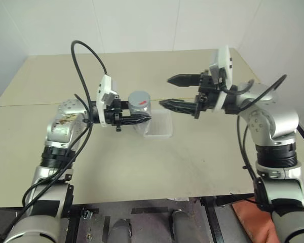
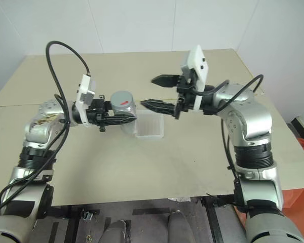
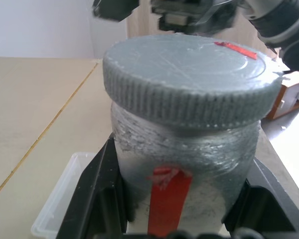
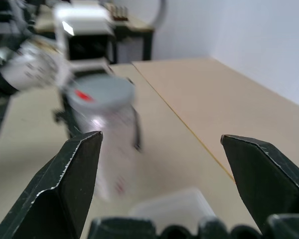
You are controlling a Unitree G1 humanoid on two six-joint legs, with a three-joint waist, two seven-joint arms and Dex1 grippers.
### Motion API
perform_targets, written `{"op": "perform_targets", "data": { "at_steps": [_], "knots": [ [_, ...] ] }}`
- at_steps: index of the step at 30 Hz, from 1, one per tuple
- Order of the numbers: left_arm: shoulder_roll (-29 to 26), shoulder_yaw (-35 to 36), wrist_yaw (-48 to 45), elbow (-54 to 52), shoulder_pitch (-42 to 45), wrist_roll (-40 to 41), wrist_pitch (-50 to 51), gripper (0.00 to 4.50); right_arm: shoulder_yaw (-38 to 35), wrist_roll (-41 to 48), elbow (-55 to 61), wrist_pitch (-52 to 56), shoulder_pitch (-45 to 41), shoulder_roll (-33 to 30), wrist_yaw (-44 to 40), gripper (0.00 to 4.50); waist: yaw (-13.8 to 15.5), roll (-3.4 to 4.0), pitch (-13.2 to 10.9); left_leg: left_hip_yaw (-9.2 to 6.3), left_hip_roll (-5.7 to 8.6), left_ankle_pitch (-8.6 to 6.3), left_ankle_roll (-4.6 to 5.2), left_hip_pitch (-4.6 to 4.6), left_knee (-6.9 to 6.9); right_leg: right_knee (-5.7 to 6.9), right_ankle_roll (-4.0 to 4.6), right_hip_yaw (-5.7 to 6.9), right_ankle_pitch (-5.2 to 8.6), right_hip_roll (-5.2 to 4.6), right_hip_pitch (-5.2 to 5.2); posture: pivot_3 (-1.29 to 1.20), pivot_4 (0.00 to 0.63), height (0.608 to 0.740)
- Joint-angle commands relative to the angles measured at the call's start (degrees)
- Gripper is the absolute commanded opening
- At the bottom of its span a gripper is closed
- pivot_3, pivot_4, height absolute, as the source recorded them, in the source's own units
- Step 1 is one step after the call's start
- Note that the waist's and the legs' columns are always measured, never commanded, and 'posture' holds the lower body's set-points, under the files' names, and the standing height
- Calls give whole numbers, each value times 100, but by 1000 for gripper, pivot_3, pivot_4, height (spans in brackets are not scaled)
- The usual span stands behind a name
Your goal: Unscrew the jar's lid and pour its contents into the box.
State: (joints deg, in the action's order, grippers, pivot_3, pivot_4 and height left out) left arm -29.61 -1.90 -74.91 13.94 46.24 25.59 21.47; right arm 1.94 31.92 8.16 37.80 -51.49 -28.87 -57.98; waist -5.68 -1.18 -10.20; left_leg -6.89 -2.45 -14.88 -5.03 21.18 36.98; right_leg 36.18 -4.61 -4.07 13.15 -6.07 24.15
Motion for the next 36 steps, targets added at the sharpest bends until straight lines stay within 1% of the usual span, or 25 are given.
{"op": "perform_targets", "data": {
  "at_steps": [1, 5, 6, 9, 14, 21, 26, 32, 36],
  "knots": [
    [120, -48, 68, 101, 247, -84, -148, 1927, 183, 2, 416, 199, -344, 253, 457, 4467, -2, 0, 0, 0, 0, 0, 0, -1, 1, 1, 0, 0, 0, 0, 0, 0, 150, 740],
    [192, -72, 13, 138, 307, -86, -171, 1927, 588, -497, 233, 114, -542, 513, 941, 4467, 5, 0, 0, -1, 0, 0, 0, 0, 0, 1, 0, 0, 0, 0, 0, 0, 150, 740],
    [172, -53, 5, 101, 291, -66, -157, 1927, 667, -631, 40, 48, -625, 641, 1083, 4467, 8, 0, 0, -1, 0, 0, 0, 0, 0, 1, 0, 1, 0, 0, 0, 0, 150, 740],
    [105, -6, -5, -13, 232, -12, -99, 1927, 749, -862, -302, -107, -728, 816, 1245, 4467, 0, 1, 0, -1, 1, 1, -1, 0, 0, 2, 0, 0, 0, 0, 0, 0, 150, 740],
    [5, 34, 16, -101, 172, 13, -52, 1927, 803, -944, -484, -251, -644, 825, 1020, 4467, 3, 1, 0, -1, 0, 1, 0, 1, -1, 4, 0, 0, 0, 0, 2, 0, 150, 740],
    [-60, 27, 31, -130, 135, 19, -37, 1927, 765, -827, -276, -106, -579, 925, 994, 4467, 7, 1, 0, -1, 0, 1, 0, 1, -1, 4, 0, 1, 0, 0, 1, 0, 150, 740],
    [-61, 34, 20, -145, 148, 44, -25, 1927, 766, -876, -389, -146, -540, 953, 1040, 4467, -1, 1, 0, -1, 0, 0, 0, 0, -1, 4, 0, 1, 0, 0, 1, 0, 150, 740],
    [-101, 63, 3, -165, 155, 66, -9, 1927, 646, -869, -583, -222, -500, 891, 995, 4467, 3, 1, 0, -1, 0, 0, 0, 1, -1, 3, 0, 1, 0, 0, 1, 0, 150, 740],
    [-195, 124, -40, -242, 98, 126, 27, 1927, 362, -728, -735, -239, -463, 709, 879, 4467, 3, 1, 0, -1, 0, 0, 0, 1, -1, 4, 0, 0, 0, 0, 1, 0, 150, 740]
  ]
}}
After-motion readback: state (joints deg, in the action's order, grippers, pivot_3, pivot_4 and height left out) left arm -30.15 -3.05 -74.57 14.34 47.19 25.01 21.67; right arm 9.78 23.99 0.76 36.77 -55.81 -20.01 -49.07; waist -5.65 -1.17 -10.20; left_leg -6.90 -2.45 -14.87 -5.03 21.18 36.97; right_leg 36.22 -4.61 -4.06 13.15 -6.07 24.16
